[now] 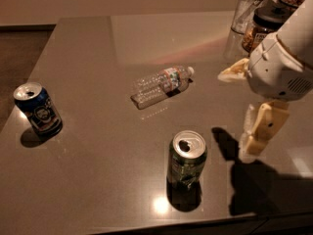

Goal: Knock green can over

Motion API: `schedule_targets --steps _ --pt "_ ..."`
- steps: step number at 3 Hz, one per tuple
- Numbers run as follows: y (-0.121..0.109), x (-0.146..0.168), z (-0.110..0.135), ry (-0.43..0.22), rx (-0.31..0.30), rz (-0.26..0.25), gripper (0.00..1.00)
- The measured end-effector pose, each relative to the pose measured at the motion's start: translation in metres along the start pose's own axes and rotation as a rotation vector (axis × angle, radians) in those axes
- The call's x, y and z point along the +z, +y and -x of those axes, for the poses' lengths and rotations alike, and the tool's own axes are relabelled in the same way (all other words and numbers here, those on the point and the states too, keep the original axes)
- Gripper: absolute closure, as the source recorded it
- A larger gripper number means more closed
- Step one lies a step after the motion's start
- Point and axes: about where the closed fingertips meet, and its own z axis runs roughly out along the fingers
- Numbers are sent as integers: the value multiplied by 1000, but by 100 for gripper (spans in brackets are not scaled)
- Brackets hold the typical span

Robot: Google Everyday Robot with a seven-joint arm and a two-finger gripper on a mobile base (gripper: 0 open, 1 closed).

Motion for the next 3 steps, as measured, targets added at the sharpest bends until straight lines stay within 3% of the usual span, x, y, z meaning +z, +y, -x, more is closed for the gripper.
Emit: schedule_targets --steps 1,2,3 --pt "22 13 22 -80 -53 70 0" --pt "46 23 44 -174 -121 92 0" --pt "55 35 51 -237 -147 93 0"
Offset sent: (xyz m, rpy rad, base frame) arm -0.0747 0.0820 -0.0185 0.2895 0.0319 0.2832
